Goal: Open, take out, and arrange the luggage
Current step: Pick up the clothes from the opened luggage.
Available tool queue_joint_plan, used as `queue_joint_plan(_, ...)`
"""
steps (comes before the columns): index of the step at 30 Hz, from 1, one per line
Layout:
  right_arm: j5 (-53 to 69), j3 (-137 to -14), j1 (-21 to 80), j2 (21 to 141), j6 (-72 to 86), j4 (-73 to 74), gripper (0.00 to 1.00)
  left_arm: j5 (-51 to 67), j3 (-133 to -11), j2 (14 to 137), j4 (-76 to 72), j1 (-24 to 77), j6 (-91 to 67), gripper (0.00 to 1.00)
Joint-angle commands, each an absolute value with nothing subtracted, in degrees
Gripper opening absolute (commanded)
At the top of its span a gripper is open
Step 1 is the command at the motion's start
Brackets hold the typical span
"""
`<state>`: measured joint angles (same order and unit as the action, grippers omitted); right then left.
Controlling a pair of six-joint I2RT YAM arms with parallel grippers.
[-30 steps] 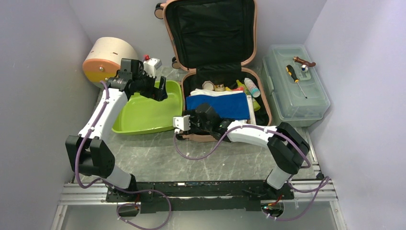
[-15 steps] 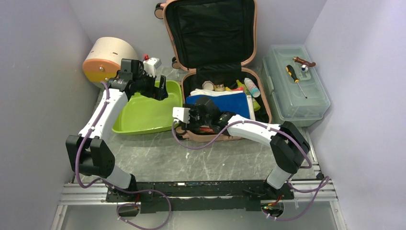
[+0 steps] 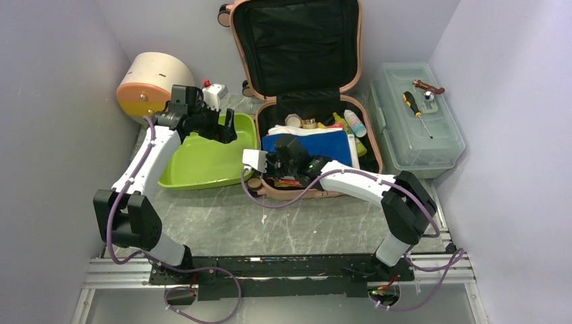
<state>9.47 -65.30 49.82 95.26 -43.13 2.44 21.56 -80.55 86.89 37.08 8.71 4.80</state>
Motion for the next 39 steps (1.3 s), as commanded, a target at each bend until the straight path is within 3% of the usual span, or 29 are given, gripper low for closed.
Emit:
queue_joint_plan(1, 9.4, -67.5, 49.9, 93.2, -42.9, 3.2, 0.18, 23.1, -80.9, 86.6, 35.4, 8.6, 2.6, 0.99)
queue_joint_plan(5, 8.8, -68.0, 49.8, 92.6, -42.6, 3.8, 0.01, 24.3, -80.8, 87.1, 35.2, 8.7, 1.3, 0.99)
queue_joint_plan(6, 8.6, -68.3, 49.6, 92.4, -42.2, 3.9, 0.0, 24.7, -80.8, 87.4, 35.1, 8.7, 0.8, 1.0)
queue_joint_plan(12, 11.5, -70.5, 47.5, 90.4, -39.9, 6.8, 0.0, 26.6, -82.4, 90.0, 35.8, 10.3, -2.6, 0.94)
queue_joint_plan(21, 14.3, -71.5, 45.0, 89.7, -37.2, 7.5, 0.0, 30.2, -84.3, 94.2, 36.3, 13.5, -5.6, 0.99)
queue_joint_plan(39, 14.4, -72.3, 43.6, 90.3, -37.3, 8.2, 0.0, 43.5, -81.0, 96.8, 29.9, 13.9, -31.4, 1.0)
